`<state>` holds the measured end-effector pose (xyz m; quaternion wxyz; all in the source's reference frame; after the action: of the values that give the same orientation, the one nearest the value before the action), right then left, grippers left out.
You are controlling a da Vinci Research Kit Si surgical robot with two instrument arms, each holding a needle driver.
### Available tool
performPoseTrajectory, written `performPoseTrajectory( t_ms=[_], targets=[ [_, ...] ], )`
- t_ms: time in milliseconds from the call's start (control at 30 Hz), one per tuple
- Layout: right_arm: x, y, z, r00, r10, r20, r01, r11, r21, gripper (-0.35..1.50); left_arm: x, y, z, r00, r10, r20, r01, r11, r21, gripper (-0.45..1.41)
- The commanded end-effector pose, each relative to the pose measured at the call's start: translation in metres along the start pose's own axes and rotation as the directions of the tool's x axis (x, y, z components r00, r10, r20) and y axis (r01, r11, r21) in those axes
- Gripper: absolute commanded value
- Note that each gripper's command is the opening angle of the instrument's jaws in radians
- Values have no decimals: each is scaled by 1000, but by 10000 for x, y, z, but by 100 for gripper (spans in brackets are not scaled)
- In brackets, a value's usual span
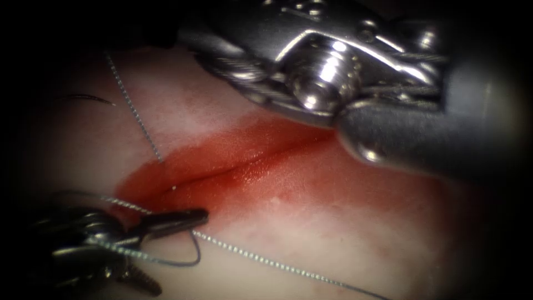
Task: Wound Closure
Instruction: Grab a long length of suture with the left tool.
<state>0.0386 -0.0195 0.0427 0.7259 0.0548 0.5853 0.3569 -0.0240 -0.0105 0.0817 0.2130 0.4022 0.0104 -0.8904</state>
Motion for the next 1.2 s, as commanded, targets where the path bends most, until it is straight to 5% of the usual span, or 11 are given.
performPoseTrajectory(
  t_ms=[33,567,767,900,1200],
  targets=[
    [11,-2,11,1000,1,-7,-1,1000,1,111,1,-8,-1,1000,-1,1,1,1000,6,84],
    [10,-3,13,1000,11,-8,-11,1000,4,111,-2,12,-15,999,19,49,-15,997,-78,67],
    [10,-3,13,1000,11,-9,-11,1000,6,111,-4,18,-2,996,30,81,-22,996,-92,29],
    [9,-4,14,1000,12,-9,-11,1000,9,111,-7,21,10,997,28,72,-20,995,-99,-20],
    [9,-7,16,1000,18,-9,-18,1000,13,111,-6,-16,17,999,21,34,-22,1000,16,12]
  ],
)
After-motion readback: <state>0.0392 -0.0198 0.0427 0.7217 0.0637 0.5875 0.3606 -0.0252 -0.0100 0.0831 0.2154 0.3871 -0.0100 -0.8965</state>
